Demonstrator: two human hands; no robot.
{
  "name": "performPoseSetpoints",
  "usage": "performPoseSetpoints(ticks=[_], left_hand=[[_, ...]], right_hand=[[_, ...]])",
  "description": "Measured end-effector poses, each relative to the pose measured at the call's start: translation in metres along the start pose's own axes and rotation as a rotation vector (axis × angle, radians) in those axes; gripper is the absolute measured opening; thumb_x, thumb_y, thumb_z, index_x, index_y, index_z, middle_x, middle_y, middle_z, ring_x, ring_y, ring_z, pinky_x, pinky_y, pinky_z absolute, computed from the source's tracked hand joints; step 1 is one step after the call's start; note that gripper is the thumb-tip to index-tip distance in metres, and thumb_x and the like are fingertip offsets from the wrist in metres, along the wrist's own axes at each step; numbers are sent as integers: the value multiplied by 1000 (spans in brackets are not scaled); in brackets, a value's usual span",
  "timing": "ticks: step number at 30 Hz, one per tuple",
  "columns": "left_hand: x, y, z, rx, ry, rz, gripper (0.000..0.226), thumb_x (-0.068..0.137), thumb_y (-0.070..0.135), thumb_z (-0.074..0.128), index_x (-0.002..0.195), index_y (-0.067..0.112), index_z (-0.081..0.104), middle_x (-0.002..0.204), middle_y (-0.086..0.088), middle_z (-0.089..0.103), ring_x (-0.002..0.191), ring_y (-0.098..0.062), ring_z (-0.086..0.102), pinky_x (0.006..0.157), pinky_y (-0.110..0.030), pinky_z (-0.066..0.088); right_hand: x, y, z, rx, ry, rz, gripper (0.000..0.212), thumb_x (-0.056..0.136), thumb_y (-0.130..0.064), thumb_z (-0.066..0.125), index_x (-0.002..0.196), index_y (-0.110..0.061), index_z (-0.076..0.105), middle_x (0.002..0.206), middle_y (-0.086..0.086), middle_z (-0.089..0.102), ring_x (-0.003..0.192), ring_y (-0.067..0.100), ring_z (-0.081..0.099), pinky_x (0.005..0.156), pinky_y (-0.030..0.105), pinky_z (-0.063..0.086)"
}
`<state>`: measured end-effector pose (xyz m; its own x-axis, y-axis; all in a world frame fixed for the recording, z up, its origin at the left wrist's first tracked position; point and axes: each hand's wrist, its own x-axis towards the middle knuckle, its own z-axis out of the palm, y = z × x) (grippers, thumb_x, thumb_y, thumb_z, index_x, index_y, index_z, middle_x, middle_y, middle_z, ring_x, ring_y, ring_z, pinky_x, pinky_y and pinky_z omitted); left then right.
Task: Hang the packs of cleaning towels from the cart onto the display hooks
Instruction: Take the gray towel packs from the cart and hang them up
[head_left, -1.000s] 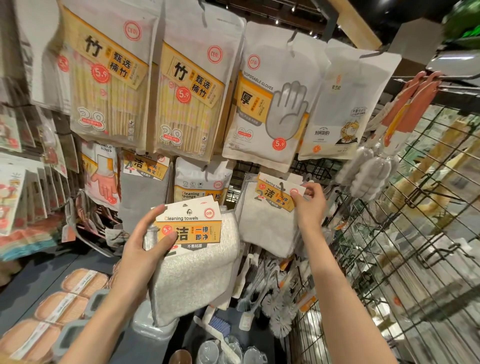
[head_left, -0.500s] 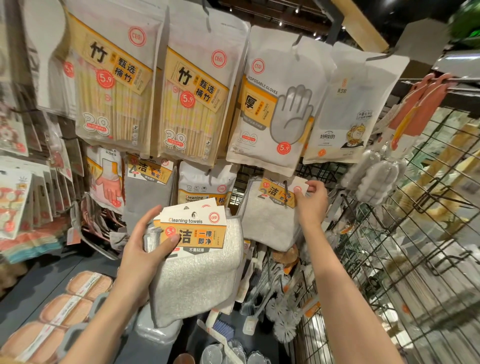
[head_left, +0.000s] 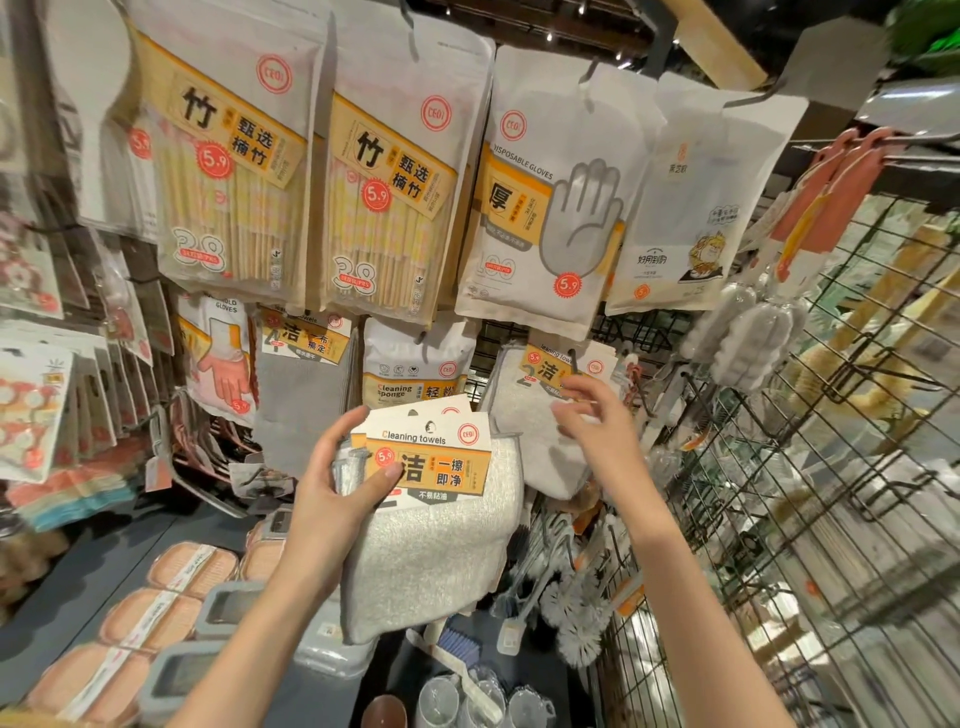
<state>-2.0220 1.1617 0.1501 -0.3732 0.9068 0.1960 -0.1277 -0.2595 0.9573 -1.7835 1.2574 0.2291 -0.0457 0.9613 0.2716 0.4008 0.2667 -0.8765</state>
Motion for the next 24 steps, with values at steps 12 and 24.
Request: performPoseSetpoints(ticks=[12, 24], left_hand=[[-11, 7, 9, -24, -27, 13, 60, 77, 7, 77, 116, 49, 58, 130, 7, 59, 117, -18, 60, 93, -39, 54], [-17, 12, 11, -76, -71, -9, 55, 65, 35, 79, 112, 55, 58, 131, 5, 60, 111, -13, 64, 78, -23, 56]], right_hand=[[-54, -14, 35, -34, -154, -48, 37, 80, -11, 72, 108, -30, 57, 115, -8, 53, 103, 2, 49, 77, 3, 36], [-60, -10, 28, 143, -108, -30, 34, 77, -3, 73, 94, -24, 52, 96, -1, 65, 94, 11, 60, 75, 12, 46]])
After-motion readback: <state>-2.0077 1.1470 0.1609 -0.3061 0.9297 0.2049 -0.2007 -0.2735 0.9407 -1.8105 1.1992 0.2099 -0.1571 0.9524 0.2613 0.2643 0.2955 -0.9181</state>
